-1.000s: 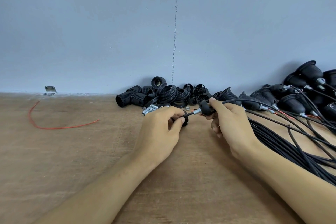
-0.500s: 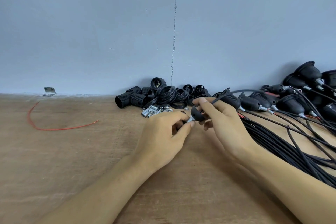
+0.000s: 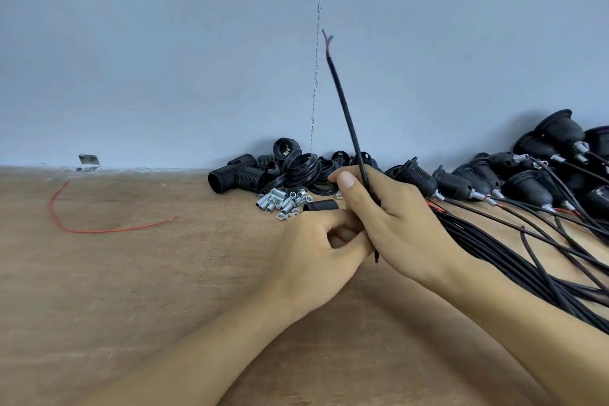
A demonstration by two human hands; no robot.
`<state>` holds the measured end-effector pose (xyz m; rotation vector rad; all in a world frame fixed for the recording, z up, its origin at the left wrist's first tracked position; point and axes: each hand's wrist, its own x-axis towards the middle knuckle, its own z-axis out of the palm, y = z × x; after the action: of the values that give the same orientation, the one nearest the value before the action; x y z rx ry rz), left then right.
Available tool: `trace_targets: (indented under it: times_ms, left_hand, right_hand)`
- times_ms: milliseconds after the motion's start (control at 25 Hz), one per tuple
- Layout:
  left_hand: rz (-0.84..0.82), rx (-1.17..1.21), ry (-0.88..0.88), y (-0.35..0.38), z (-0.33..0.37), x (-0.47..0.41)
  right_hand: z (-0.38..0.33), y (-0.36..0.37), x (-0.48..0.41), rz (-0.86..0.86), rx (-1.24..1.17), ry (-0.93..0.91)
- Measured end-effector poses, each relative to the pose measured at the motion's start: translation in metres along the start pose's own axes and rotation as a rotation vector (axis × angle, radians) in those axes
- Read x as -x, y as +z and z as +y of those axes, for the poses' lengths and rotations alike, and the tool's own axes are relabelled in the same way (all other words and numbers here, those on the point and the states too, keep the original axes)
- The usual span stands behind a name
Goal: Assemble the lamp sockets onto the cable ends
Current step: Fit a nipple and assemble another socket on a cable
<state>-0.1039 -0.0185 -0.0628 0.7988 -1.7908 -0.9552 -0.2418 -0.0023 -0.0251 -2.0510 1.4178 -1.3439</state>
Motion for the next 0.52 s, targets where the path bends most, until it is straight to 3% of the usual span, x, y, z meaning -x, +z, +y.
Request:
trace_targets:
  times_ms: [280,400,520]
  left_hand:
    - [0.040,0.377,-0.246,-0.005,0.000,-0.006]
    - [0.065,0.525,-0.339,-0.011,0.001,-0.010]
    - [0.110,0.628,-0.390,-0.015,0.002,-0.014]
  right_hand:
    - [0.008,0.005,0.004,-0.097,0.144,0.002]
    - [0.012,0.001,0.006,0.008,0.190,0.095]
    - [0.016,-0.004,0.004,0.123,0.463,0.160]
